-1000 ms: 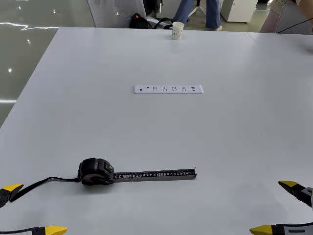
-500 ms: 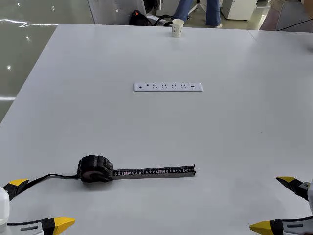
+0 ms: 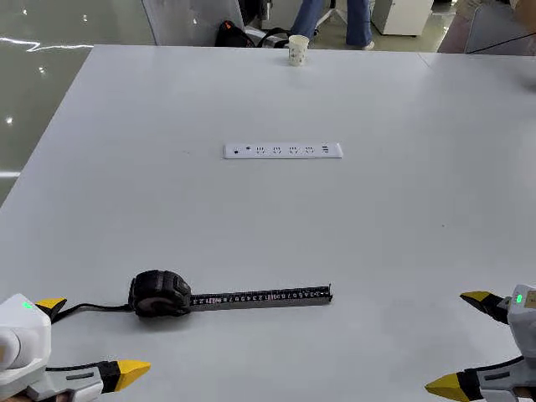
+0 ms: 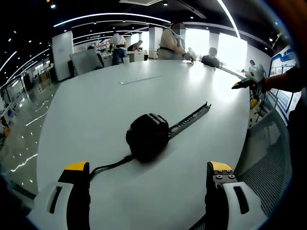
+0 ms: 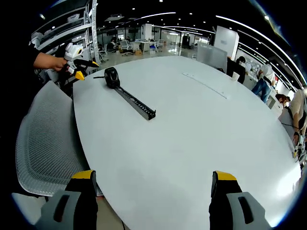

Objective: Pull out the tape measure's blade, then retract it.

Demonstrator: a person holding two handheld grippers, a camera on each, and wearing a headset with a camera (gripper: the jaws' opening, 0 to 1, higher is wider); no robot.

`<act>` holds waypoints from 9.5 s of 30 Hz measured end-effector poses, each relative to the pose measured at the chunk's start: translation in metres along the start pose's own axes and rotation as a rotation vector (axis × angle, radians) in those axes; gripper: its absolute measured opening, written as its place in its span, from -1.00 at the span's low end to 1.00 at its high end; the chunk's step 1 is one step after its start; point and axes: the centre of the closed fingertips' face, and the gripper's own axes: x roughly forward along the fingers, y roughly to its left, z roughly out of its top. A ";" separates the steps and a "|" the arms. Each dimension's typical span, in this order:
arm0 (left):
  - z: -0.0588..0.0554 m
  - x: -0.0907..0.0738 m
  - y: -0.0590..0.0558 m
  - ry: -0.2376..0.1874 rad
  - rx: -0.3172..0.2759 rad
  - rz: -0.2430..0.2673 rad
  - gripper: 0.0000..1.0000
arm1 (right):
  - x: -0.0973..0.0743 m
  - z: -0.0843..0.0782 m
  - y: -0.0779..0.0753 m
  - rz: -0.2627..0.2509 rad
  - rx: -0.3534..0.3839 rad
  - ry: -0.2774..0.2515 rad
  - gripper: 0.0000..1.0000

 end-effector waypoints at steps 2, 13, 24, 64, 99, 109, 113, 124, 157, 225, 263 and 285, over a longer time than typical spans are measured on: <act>0.004 0.004 -0.003 -0.008 -0.046 -0.009 0.98 | 0.002 0.004 -0.006 0.008 -0.006 0.004 0.98; 0.006 0.015 -0.006 -0.005 -0.256 0.027 0.98 | 0.020 0.028 -0.012 0.063 -0.049 0.016 0.98; 0.021 0.027 -0.013 -0.031 -0.229 0.058 0.98 | 0.037 0.046 -0.011 0.119 -0.122 0.049 0.98; 0.039 0.078 -0.021 -0.111 -0.171 0.172 0.98 | 0.112 0.076 -0.015 0.253 -0.323 0.160 0.98; 0.046 0.090 -0.001 -0.207 -0.214 0.228 0.98 | 0.150 0.081 0.004 0.369 -0.417 0.187 0.08; 0.040 0.094 0.001 -0.199 -0.245 0.235 0.98 | 0.152 0.079 0.009 0.389 -0.436 0.201 -0.39; 0.040 0.094 0.001 -0.206 -0.252 0.232 0.97 | 0.153 0.079 0.011 0.395 -0.449 0.204 -0.55; 0.041 0.093 0.000 -0.202 -0.254 0.228 0.82 | 0.153 0.078 0.010 0.390 -0.396 0.233 -0.77; 0.023 0.094 0.008 -0.107 -0.269 0.284 0.26 | 0.158 0.080 0.009 0.324 -0.425 0.315 -0.82; 0.020 0.101 0.011 -0.052 -0.283 0.262 0.28 | 0.172 0.096 0.024 0.284 -0.378 0.358 -0.80; 0.018 0.102 0.011 -0.034 -0.271 0.258 0.30 | 0.179 0.104 0.032 0.270 -0.358 0.383 -0.79; 0.017 0.102 0.011 -0.028 -0.271 0.252 0.30 | 0.182 0.108 0.035 0.260 -0.360 0.398 -0.78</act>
